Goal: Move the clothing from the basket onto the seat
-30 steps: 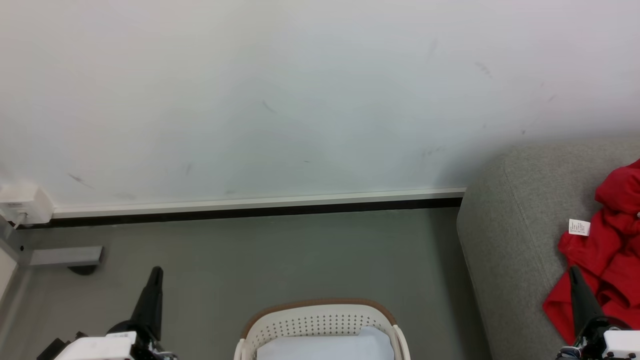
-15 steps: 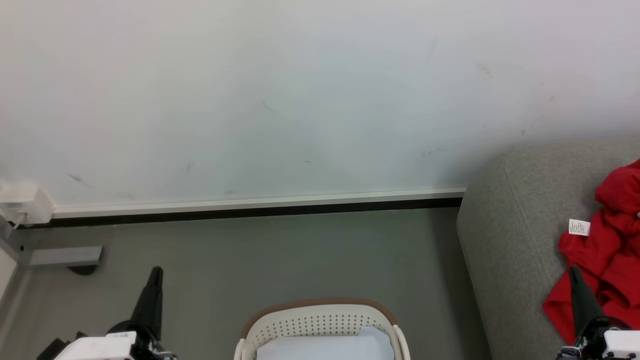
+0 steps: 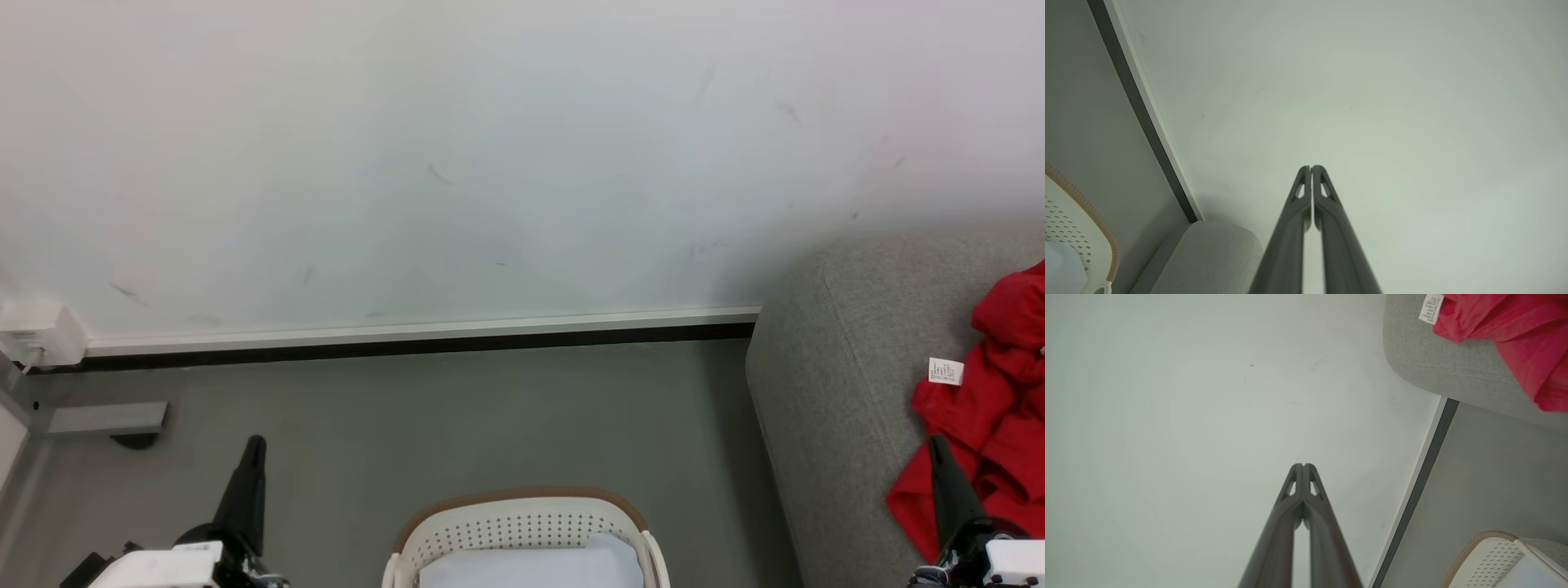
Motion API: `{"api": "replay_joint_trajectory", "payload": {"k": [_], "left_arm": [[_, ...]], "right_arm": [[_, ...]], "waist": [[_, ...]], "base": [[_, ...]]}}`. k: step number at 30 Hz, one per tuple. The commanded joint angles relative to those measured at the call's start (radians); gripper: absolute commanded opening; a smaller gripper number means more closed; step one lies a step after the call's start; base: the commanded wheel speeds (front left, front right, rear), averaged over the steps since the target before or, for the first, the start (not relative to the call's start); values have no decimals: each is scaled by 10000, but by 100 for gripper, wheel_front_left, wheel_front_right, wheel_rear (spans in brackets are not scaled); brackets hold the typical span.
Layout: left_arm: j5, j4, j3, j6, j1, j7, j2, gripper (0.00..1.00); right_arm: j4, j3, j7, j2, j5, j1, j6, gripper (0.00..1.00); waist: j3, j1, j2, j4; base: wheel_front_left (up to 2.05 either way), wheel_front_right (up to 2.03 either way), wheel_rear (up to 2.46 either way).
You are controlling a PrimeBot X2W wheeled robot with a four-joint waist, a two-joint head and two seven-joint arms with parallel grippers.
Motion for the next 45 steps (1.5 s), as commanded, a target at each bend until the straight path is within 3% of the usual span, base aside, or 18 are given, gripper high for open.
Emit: {"api": "replay_joint_trajectory", "payload": {"k": [1,45], "left_arm": [[-138,-27,30,-73,-73,45,70,0],[-138,-27,28,-64,-71,43,70,0]], "right_arm": [[23,-41,13,6,-52,-109,-24,0],[26,-85,40,33,-93,-115,-23,0]], "waist": [[0,0,0,0],[0,0,0,0]], "base": [[0,0,0],[0,0,0]]}}
